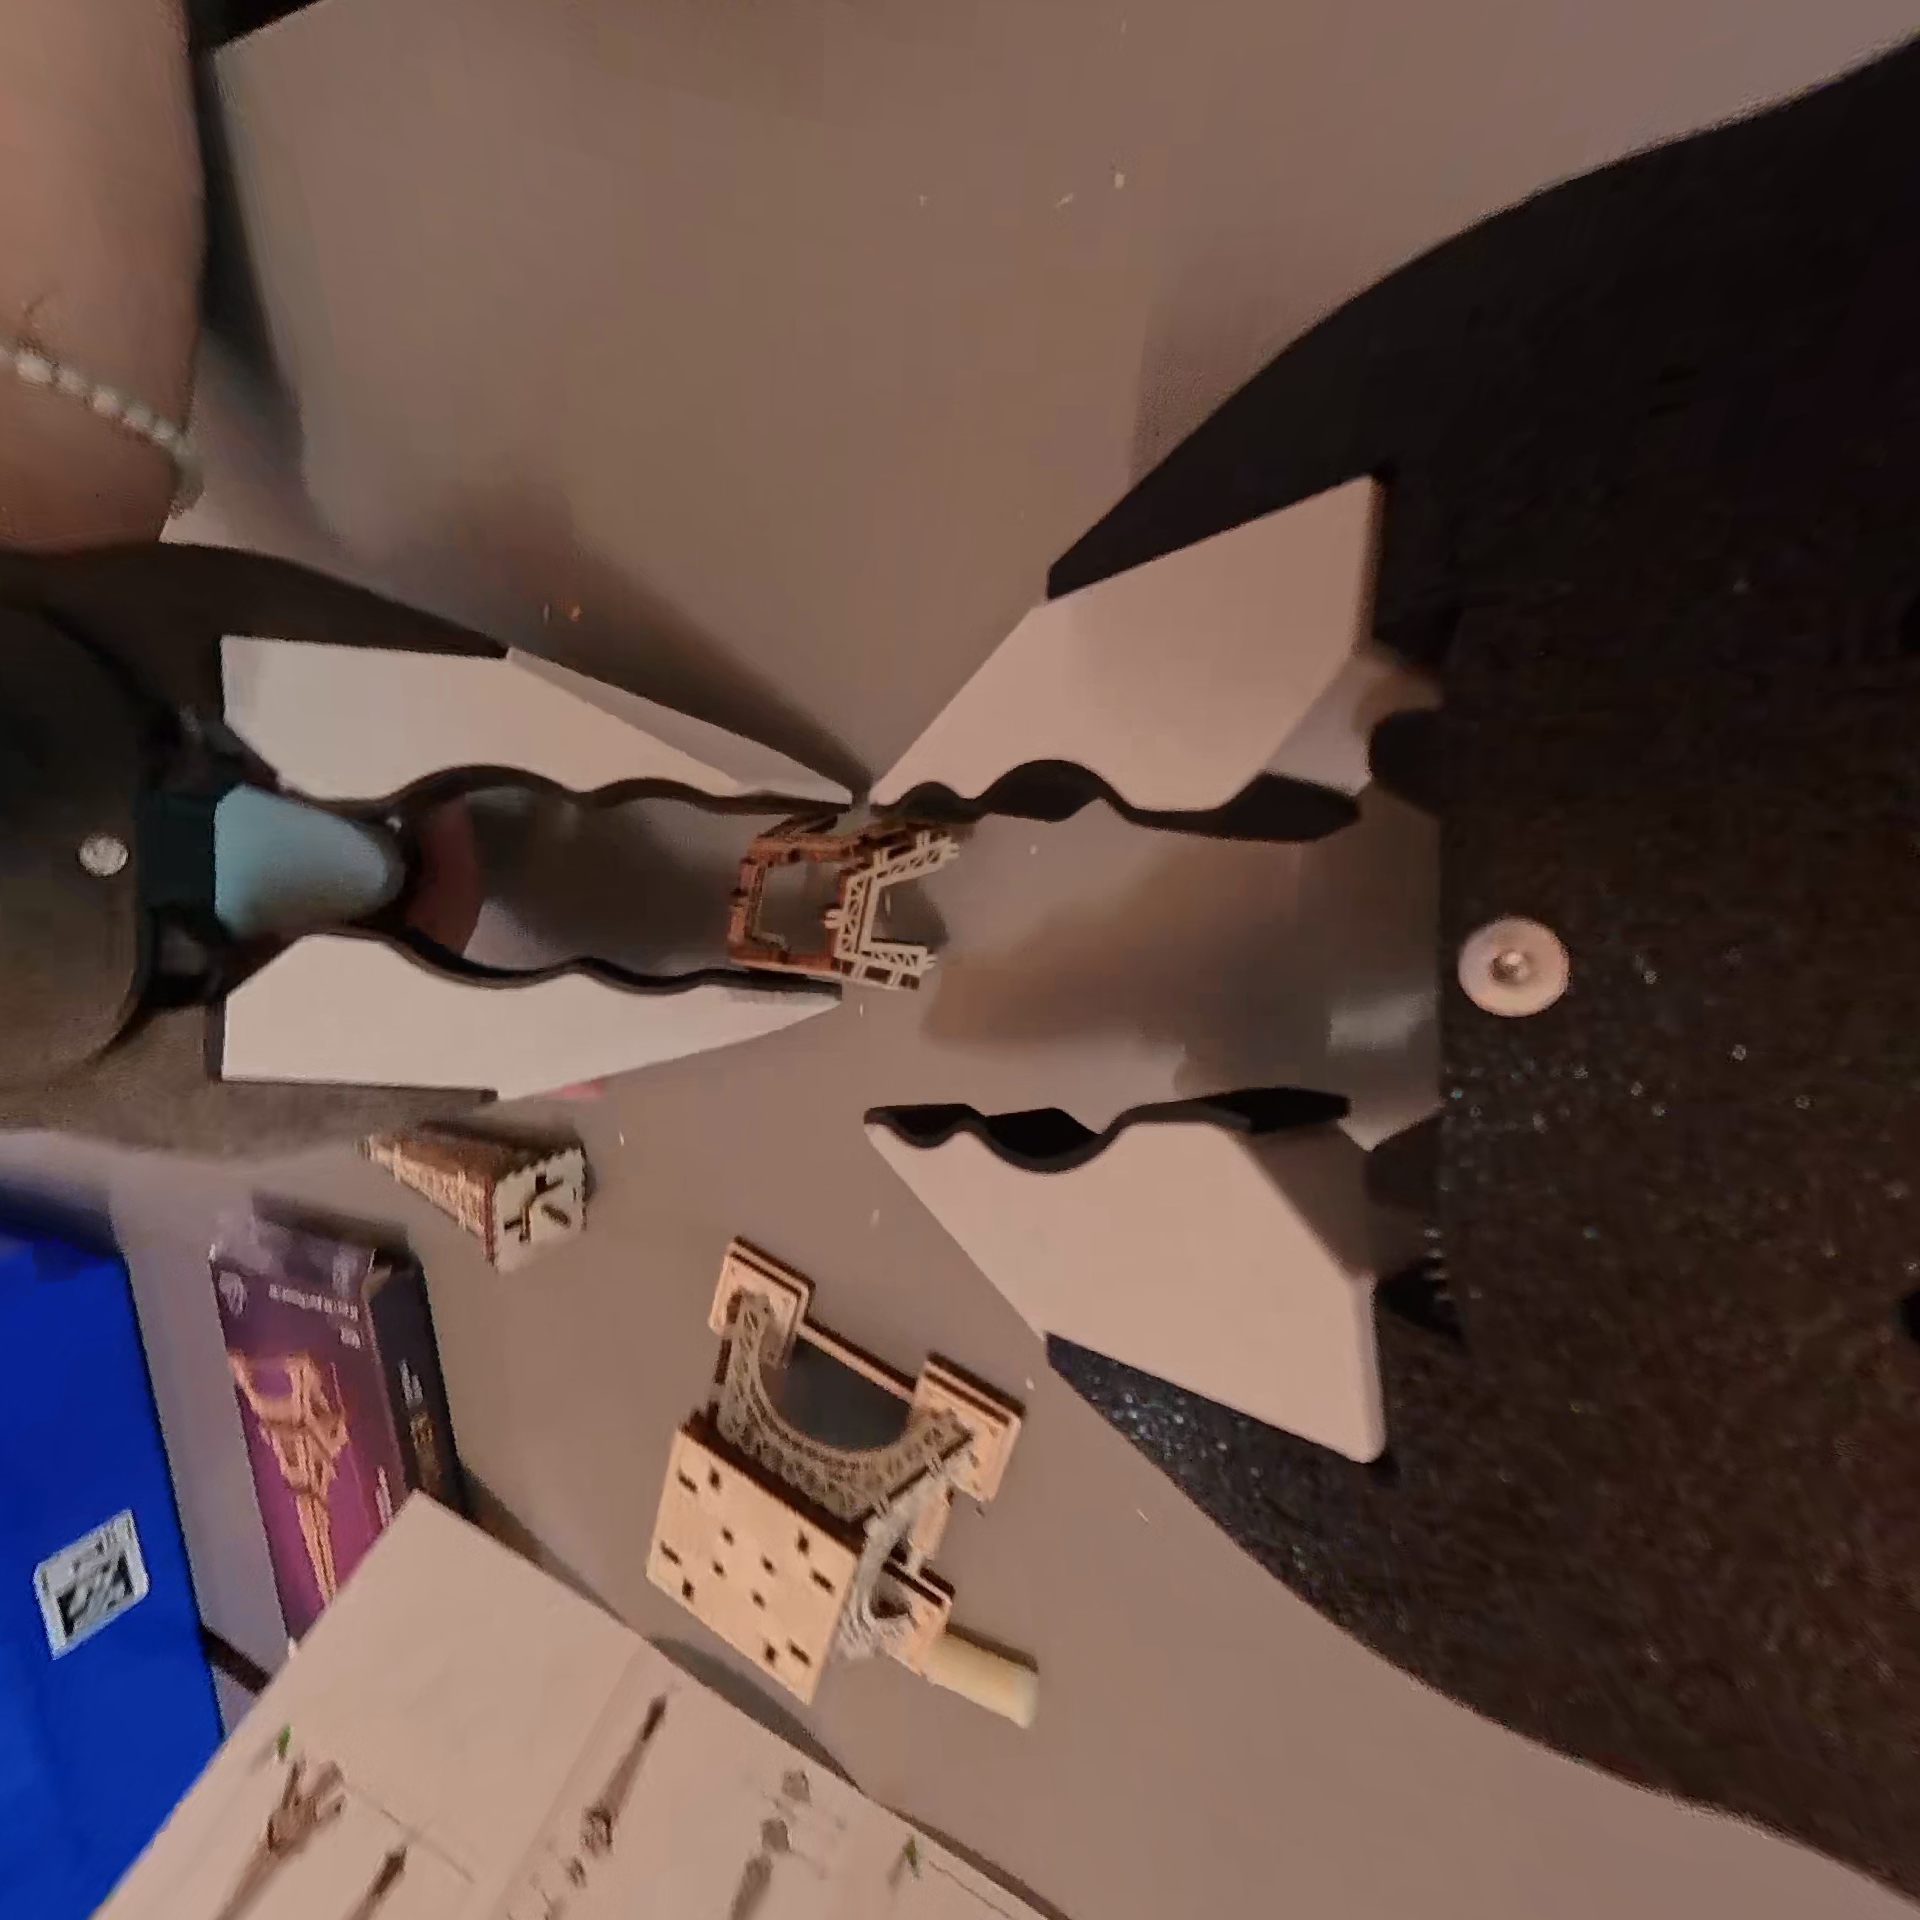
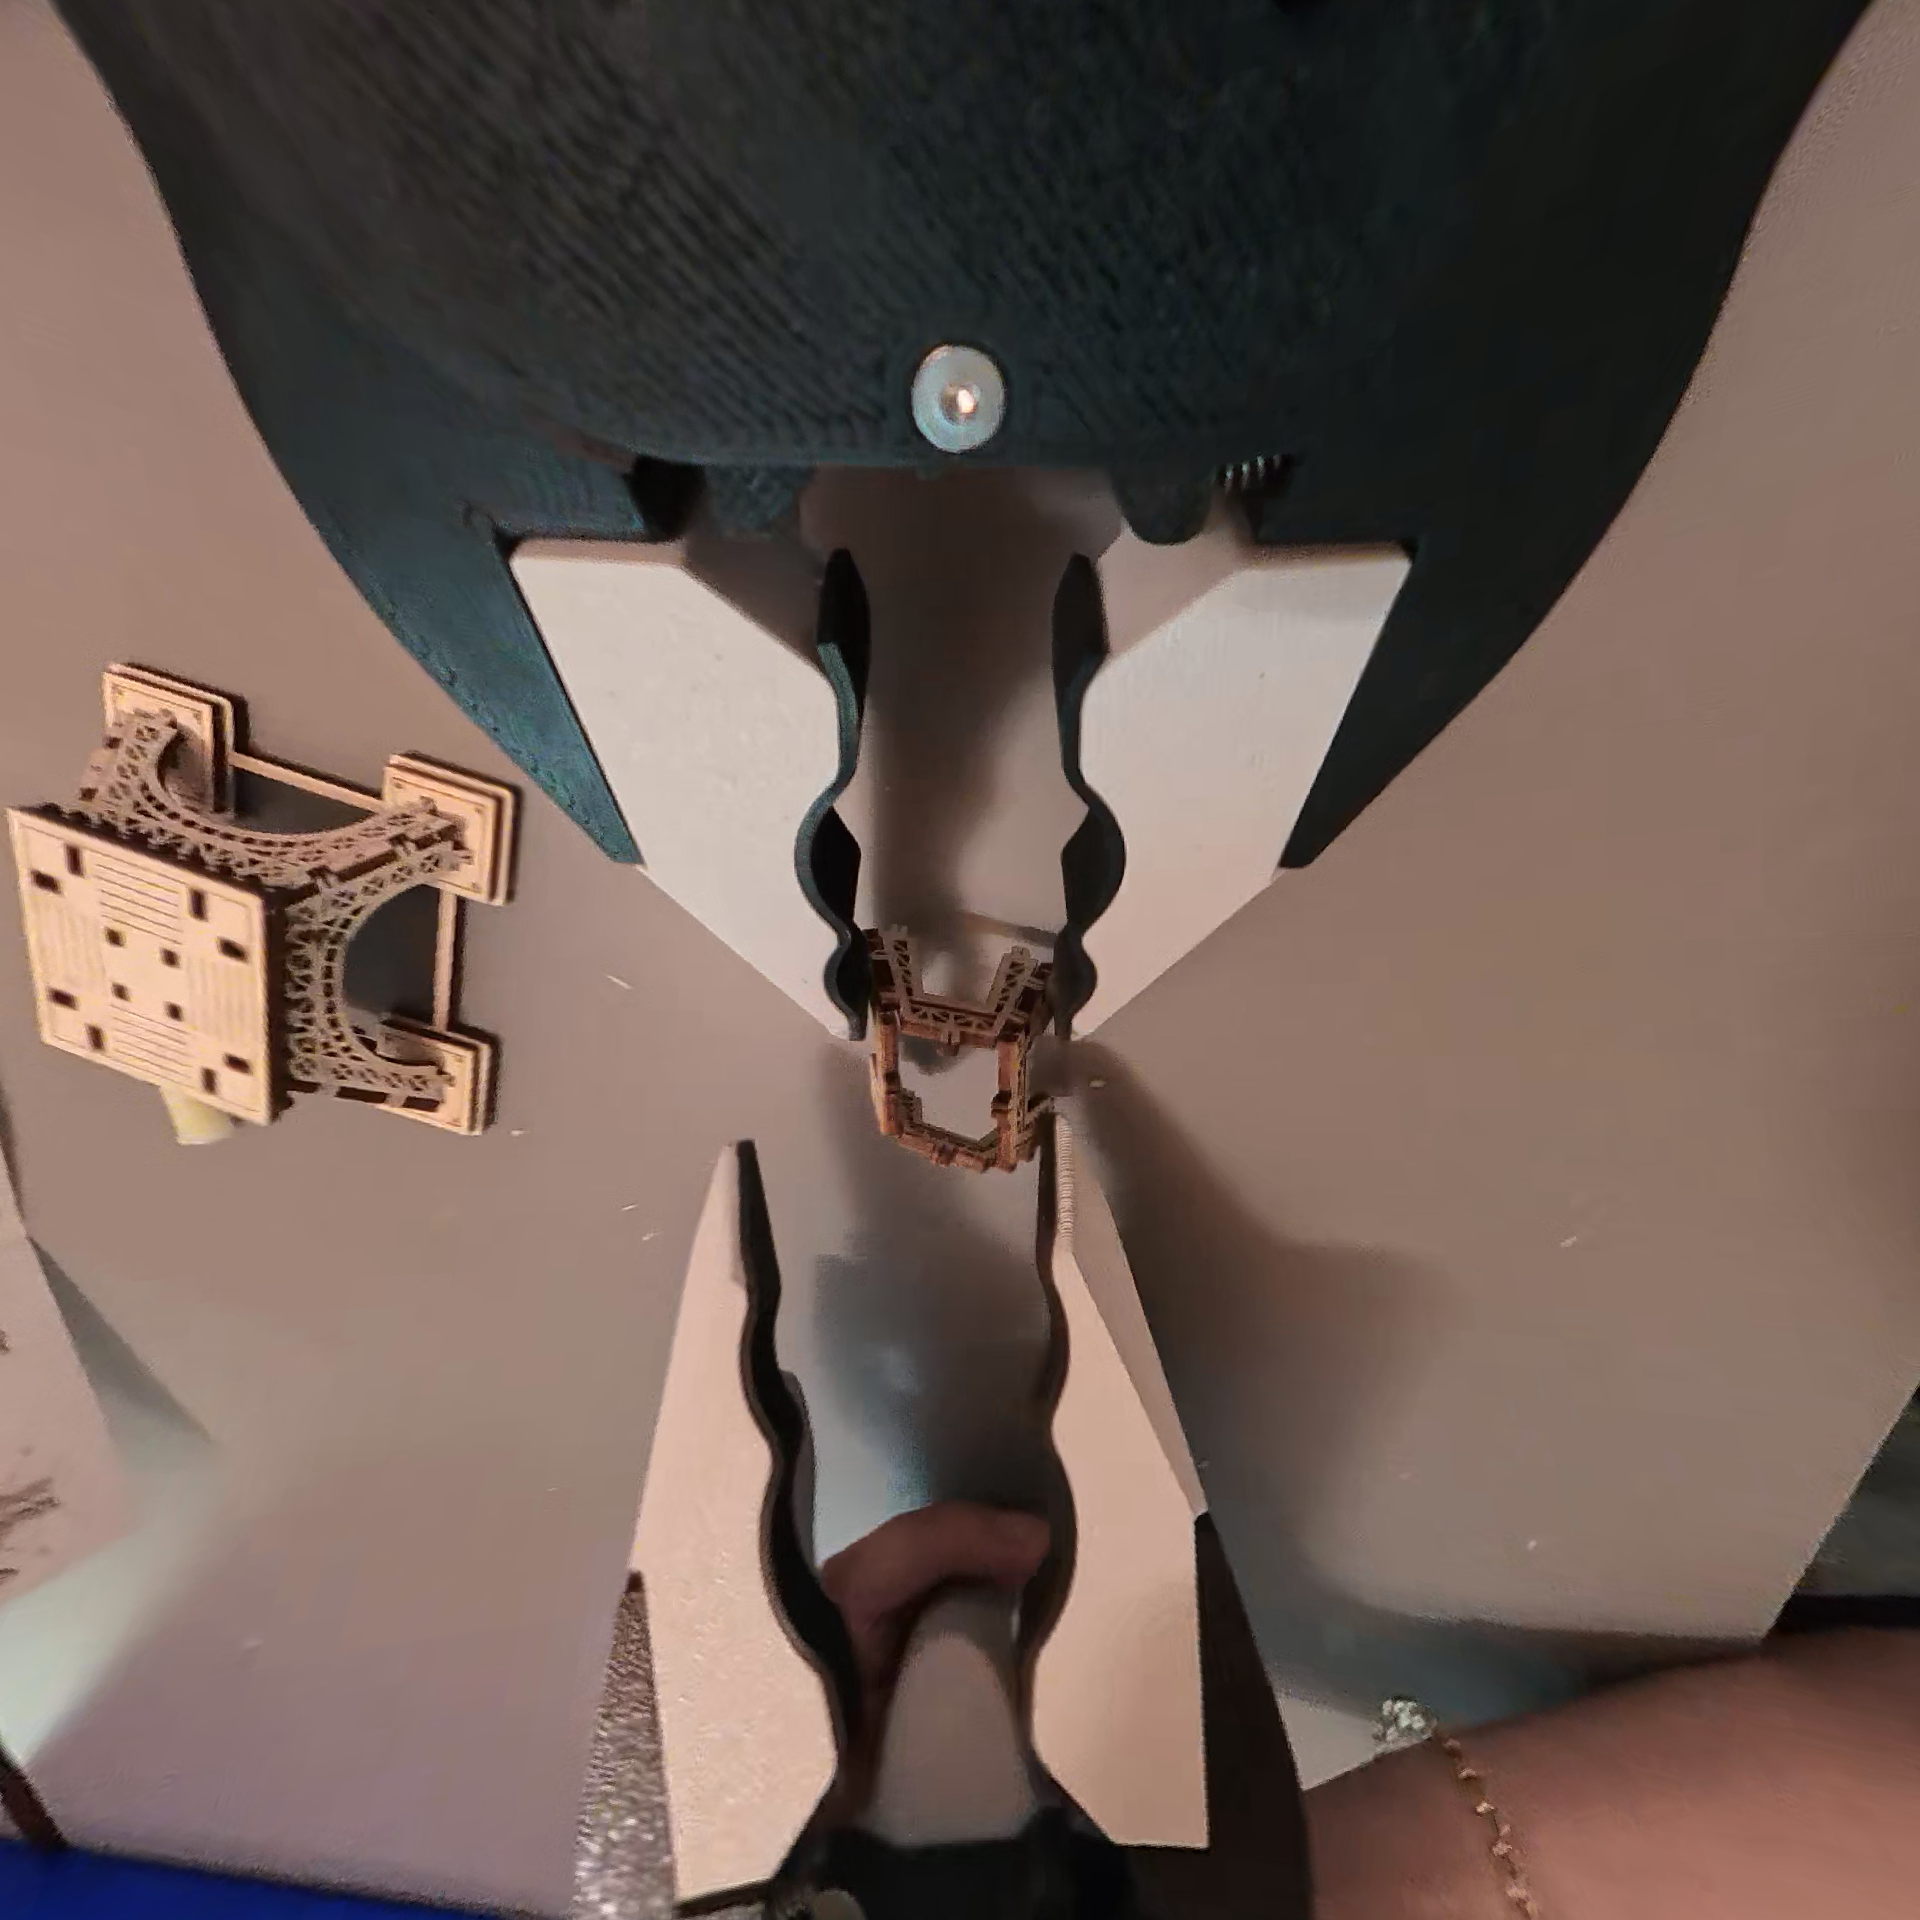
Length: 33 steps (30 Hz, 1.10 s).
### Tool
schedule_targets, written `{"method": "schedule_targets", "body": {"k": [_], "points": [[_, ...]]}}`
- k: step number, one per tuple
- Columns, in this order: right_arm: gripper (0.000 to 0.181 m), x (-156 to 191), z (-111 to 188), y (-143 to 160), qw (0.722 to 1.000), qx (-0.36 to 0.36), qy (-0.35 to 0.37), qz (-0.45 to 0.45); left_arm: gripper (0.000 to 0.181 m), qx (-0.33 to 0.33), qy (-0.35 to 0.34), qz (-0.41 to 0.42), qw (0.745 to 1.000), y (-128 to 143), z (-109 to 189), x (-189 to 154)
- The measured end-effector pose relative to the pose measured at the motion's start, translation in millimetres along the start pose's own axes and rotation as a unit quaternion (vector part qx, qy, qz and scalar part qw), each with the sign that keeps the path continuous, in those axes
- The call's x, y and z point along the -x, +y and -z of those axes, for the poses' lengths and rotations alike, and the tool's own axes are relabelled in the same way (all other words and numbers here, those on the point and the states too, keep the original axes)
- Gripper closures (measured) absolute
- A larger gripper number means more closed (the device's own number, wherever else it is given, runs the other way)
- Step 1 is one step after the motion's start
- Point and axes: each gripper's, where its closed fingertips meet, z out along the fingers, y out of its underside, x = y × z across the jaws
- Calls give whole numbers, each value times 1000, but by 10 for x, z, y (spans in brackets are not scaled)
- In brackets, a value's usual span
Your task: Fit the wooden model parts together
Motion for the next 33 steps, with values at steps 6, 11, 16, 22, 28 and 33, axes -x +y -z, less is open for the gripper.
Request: {"method": "schedule_targets", "body": {"k": [6,11,16,22,28,33], "points": [[148,87,-7,90,999,25,-27,9,137,46,50,-18,998,106,-90,-195],[148,100,-6,88,999,25,-35,7,147,59,64,-26,996,134,-128,-242],[142,62,-5,97,999,26,-19,9,147,60,60,-20,996,133,-136,-223],[117,-108,169,139,997,12,41,-62,147,62,52,-14,997,133,-144,-200],[134,-6,196,260,989,55,88,-103,147,65,34,40,997,99,-199,-128],[150,-122,176,253,983,52,148,-94,146,75,15,55,996,87,-267,-95]]}}
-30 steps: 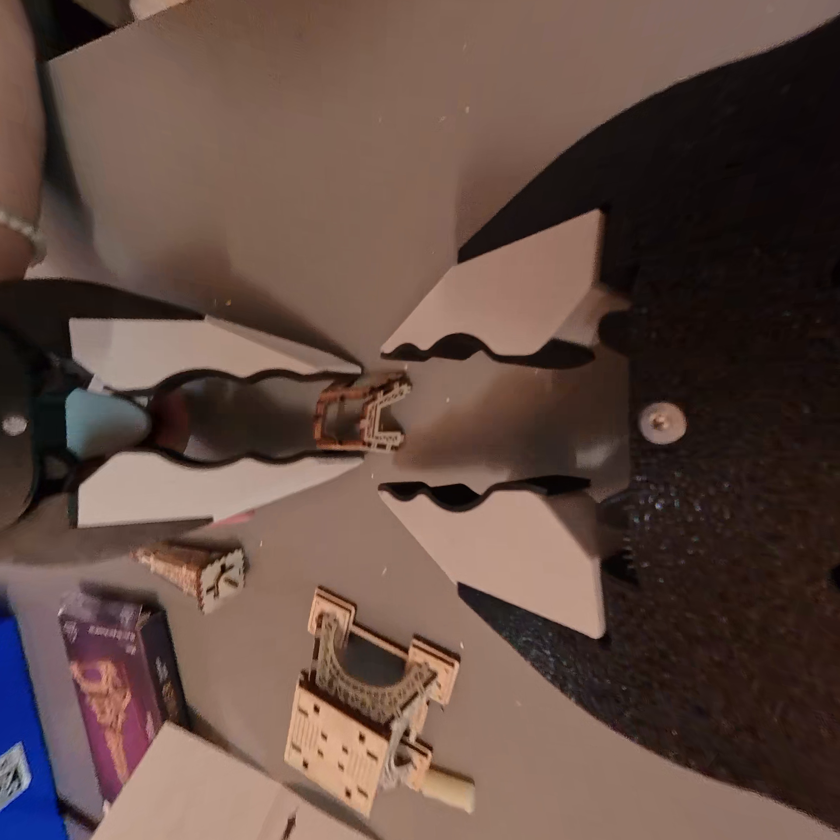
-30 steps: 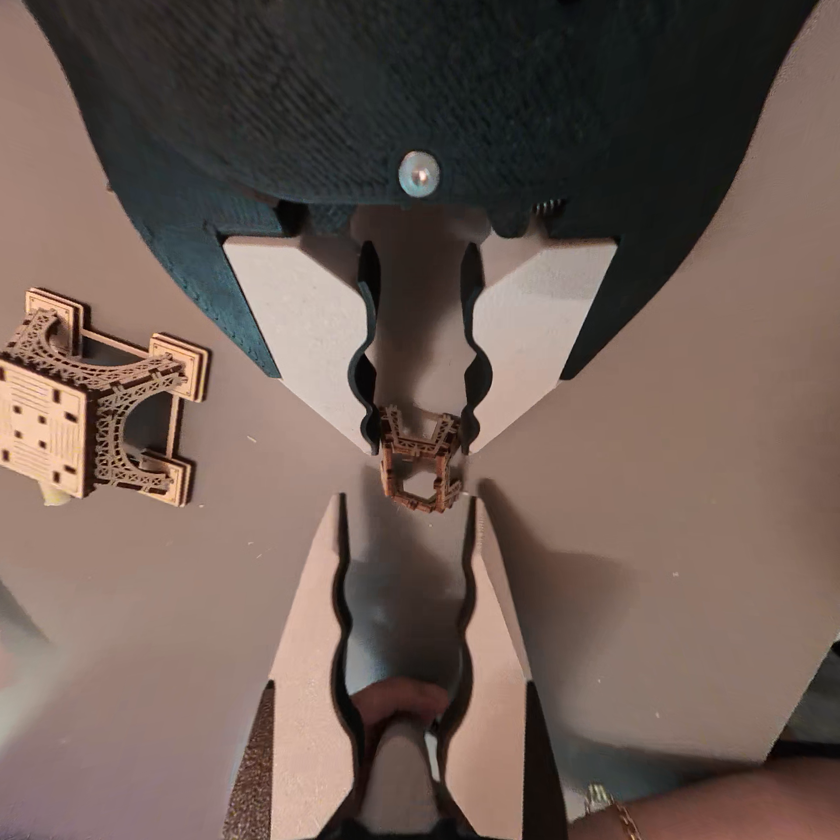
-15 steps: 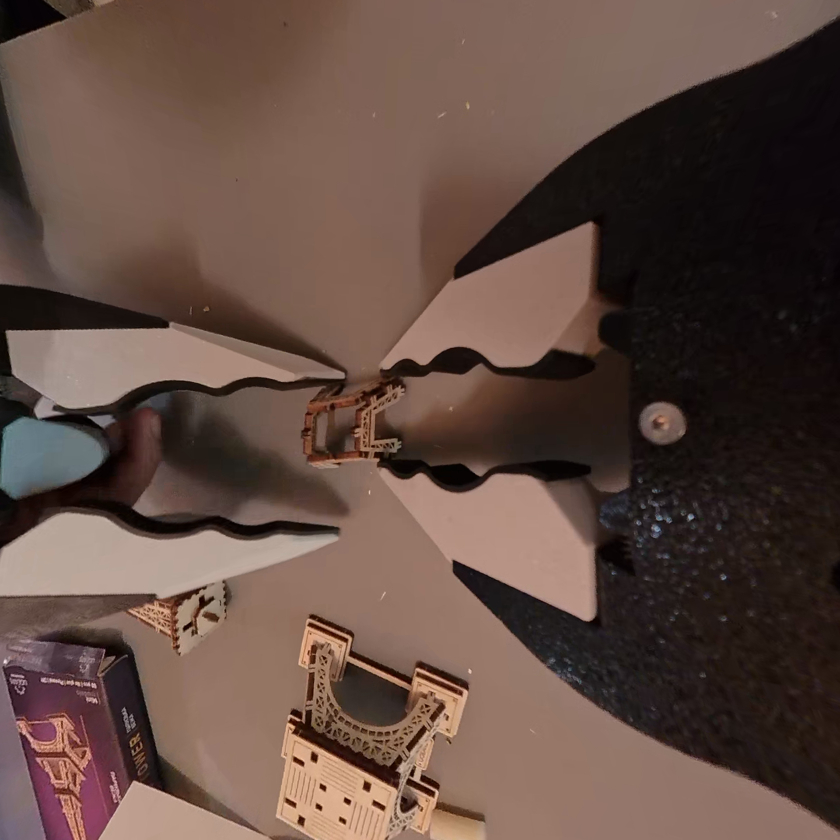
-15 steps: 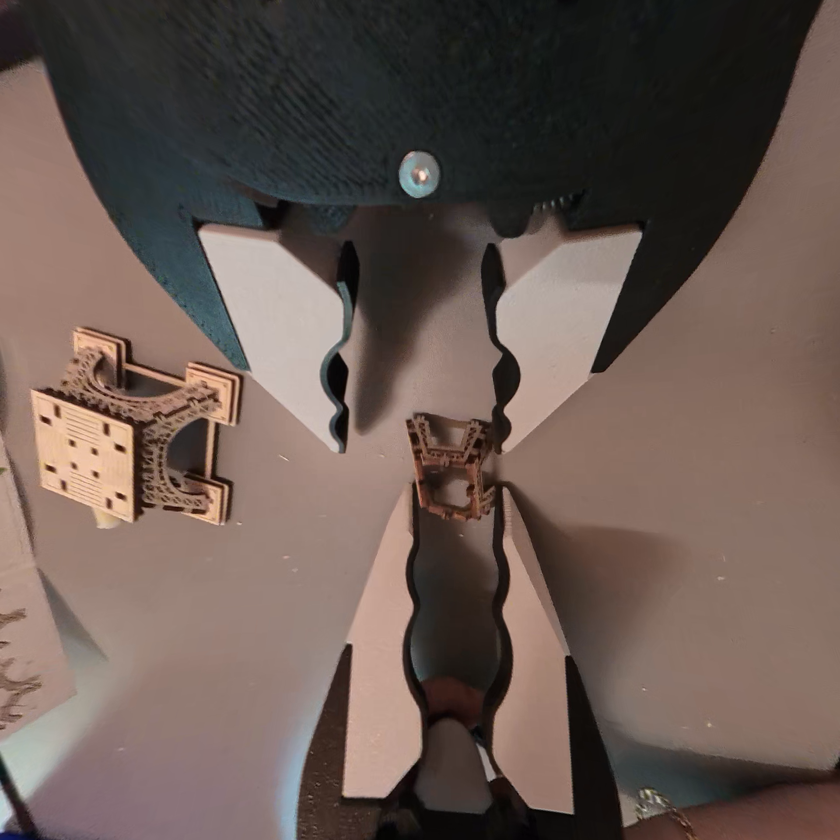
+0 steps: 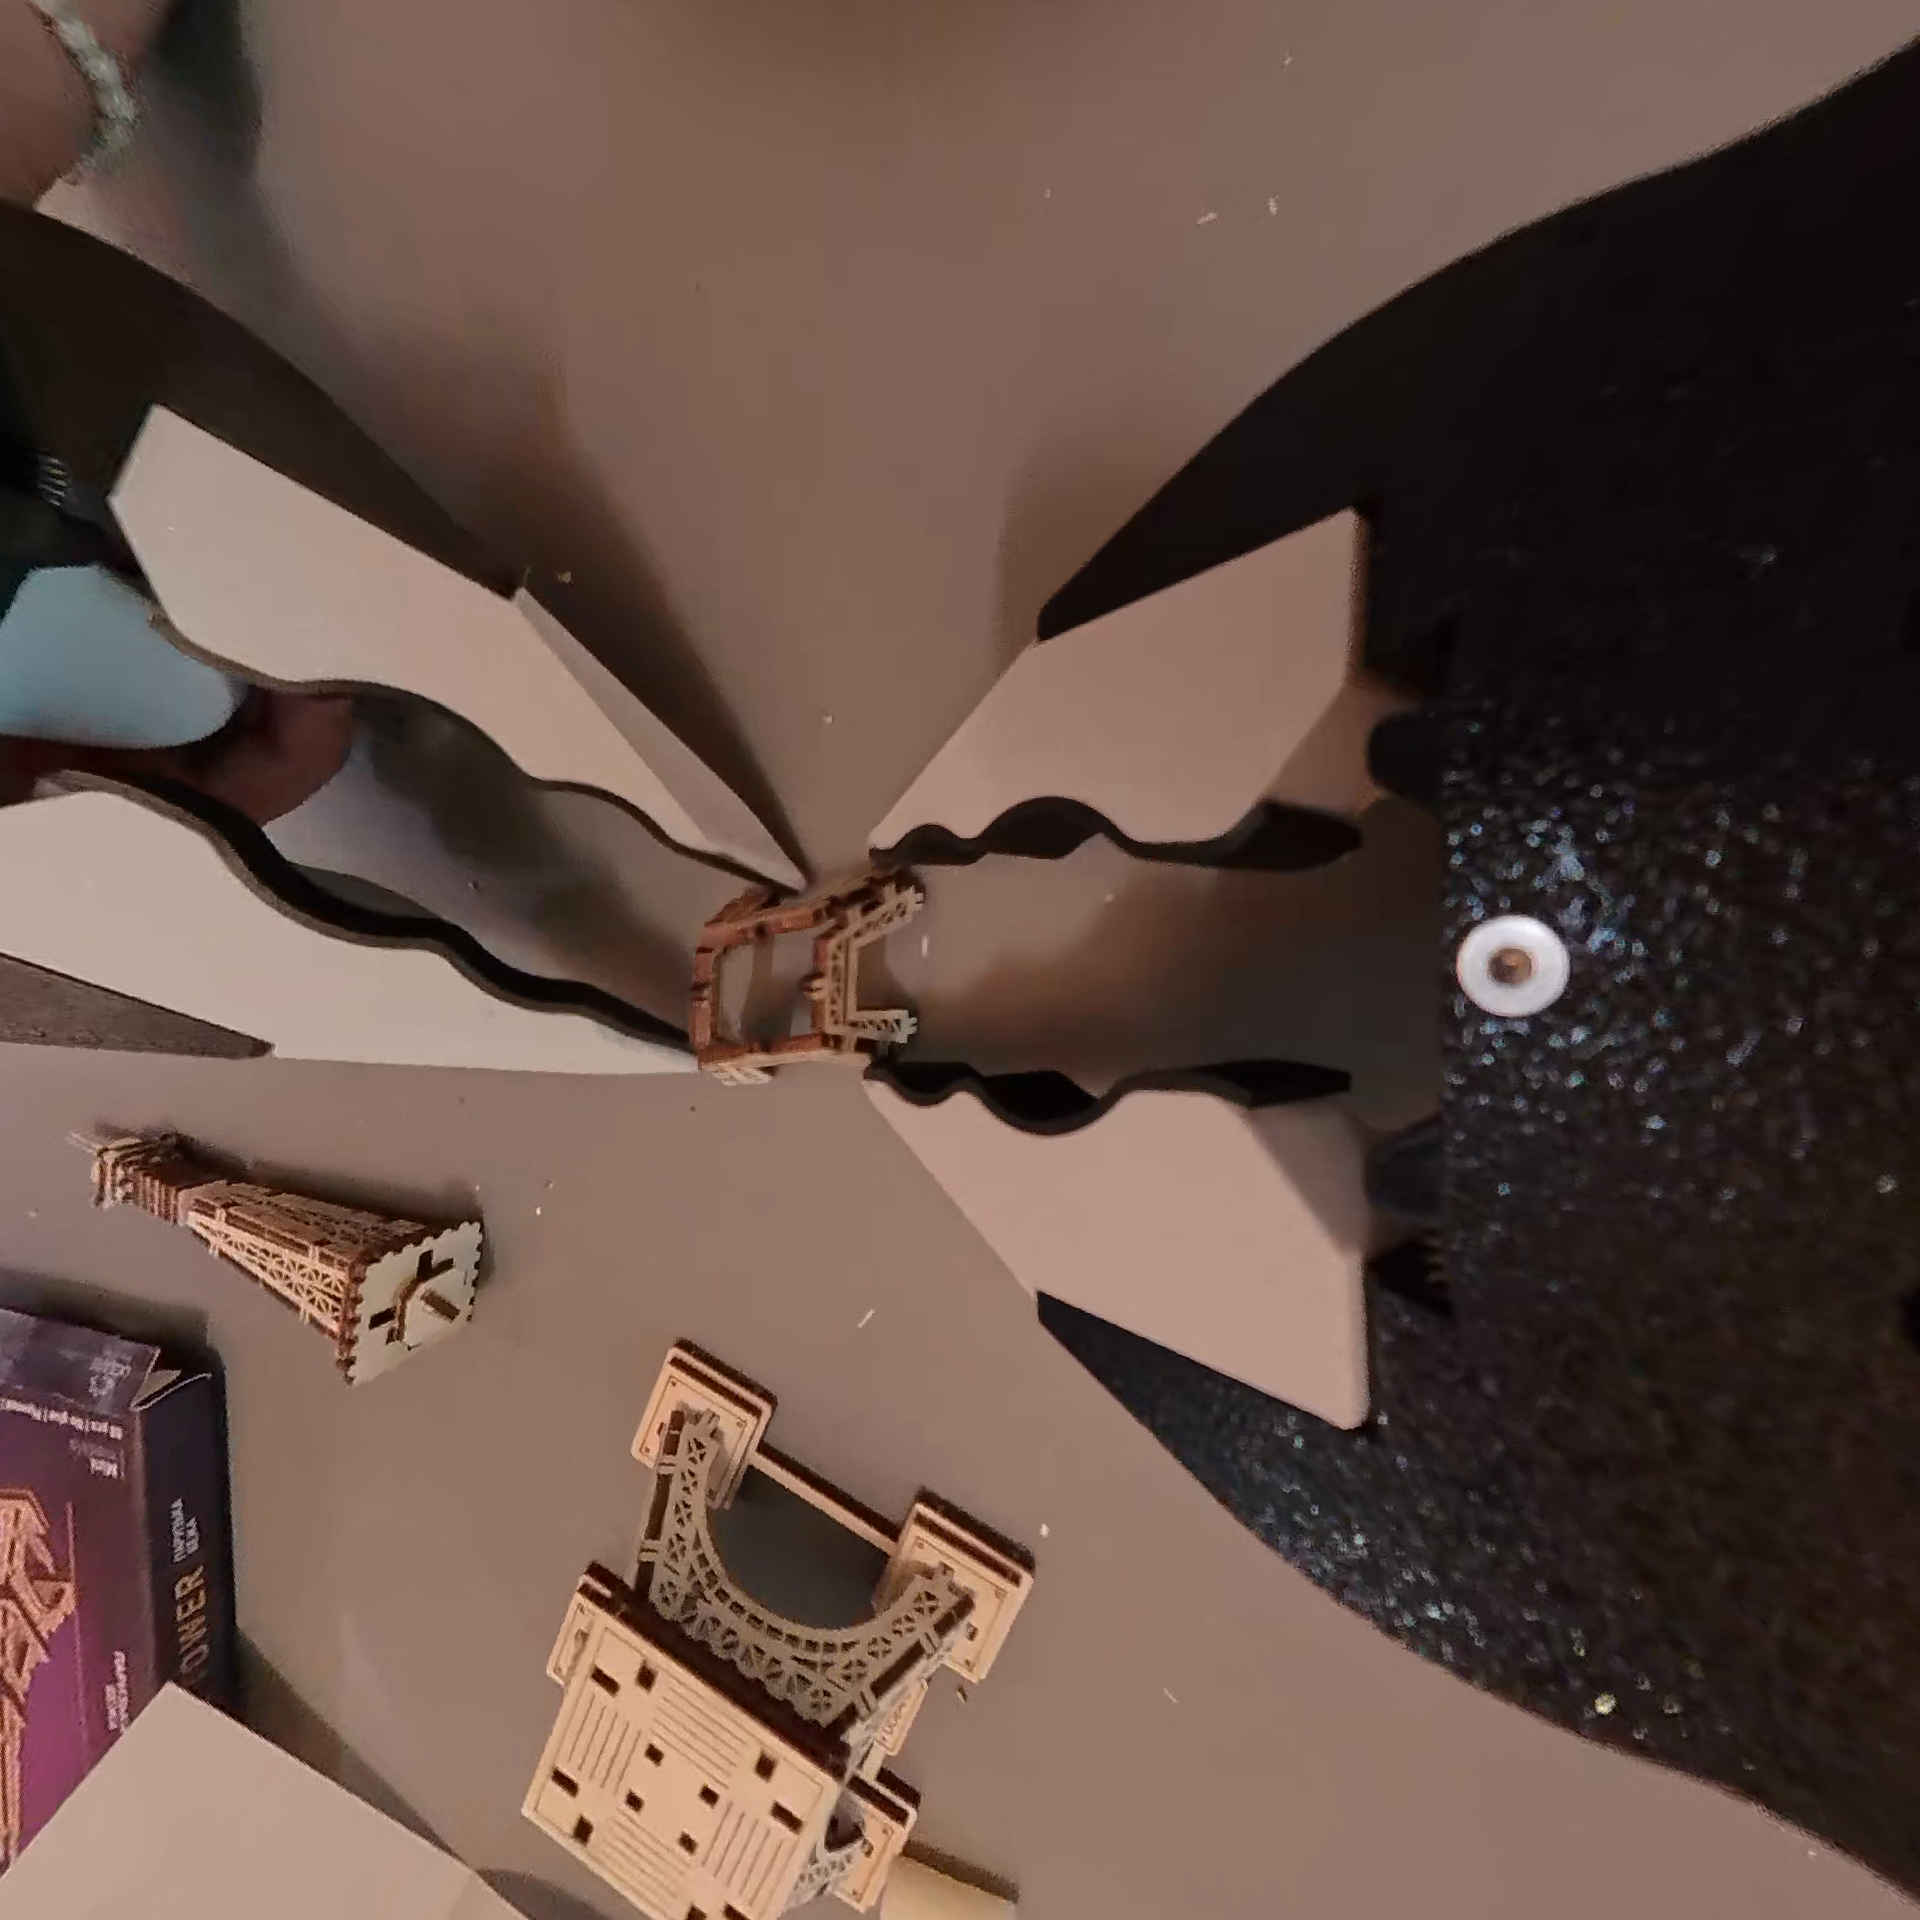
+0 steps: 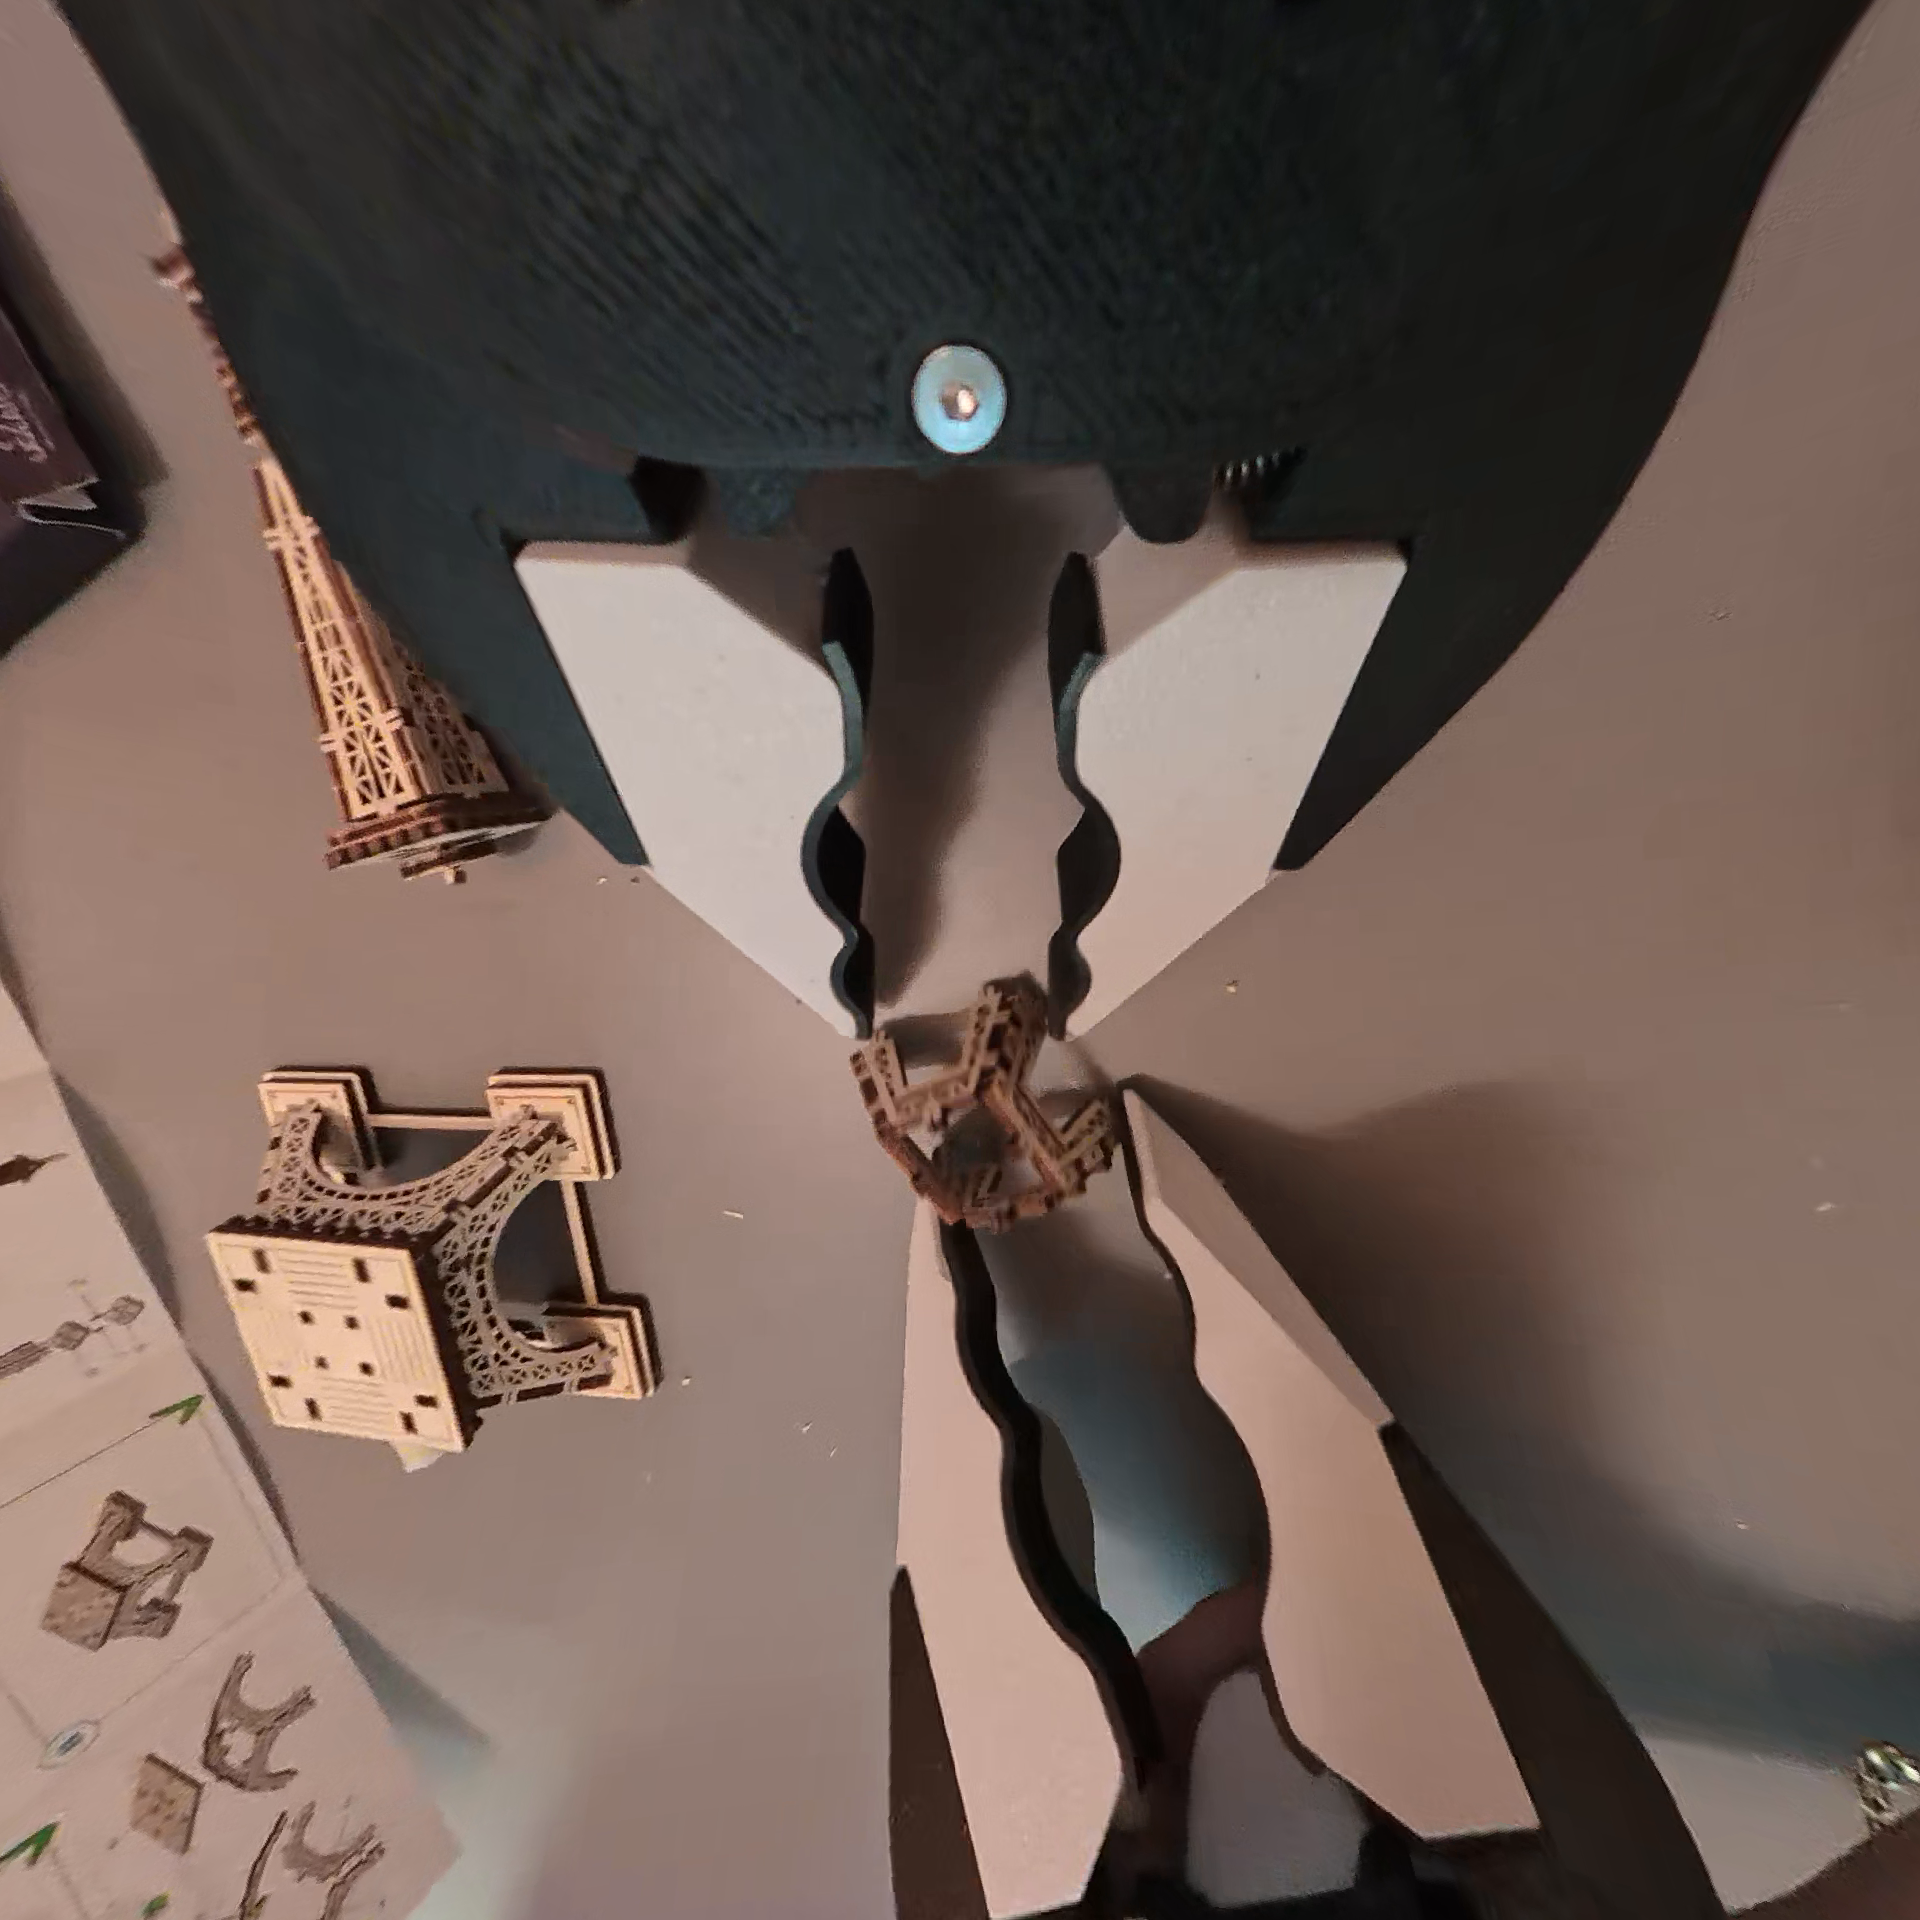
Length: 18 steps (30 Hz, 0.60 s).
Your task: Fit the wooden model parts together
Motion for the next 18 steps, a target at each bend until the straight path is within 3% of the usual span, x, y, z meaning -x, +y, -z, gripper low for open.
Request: {"method": "schedule_targets", "body": {"k": [6,8,13,16,18], "points": [[156,-6,-24,-19,1000,-4,2,22,141,-9,7,-18,1000,-12,27,-31],[169,-14,-24,-1,1000,-1,-2,30,144,-13,2,-24,1000,-12,45,-18],[169,-14,-37,-23,998,-9,-10,63,145,-12,3,-27,1000,-19,34,-30],[165,-4,-14,-26,996,-18,-11,85,143,-15,-8,-17,1000,-30,38,18],[149,2,56,11,996,-23,-17,83,141,-18,-16,-21,999,-42,36,36]]}}
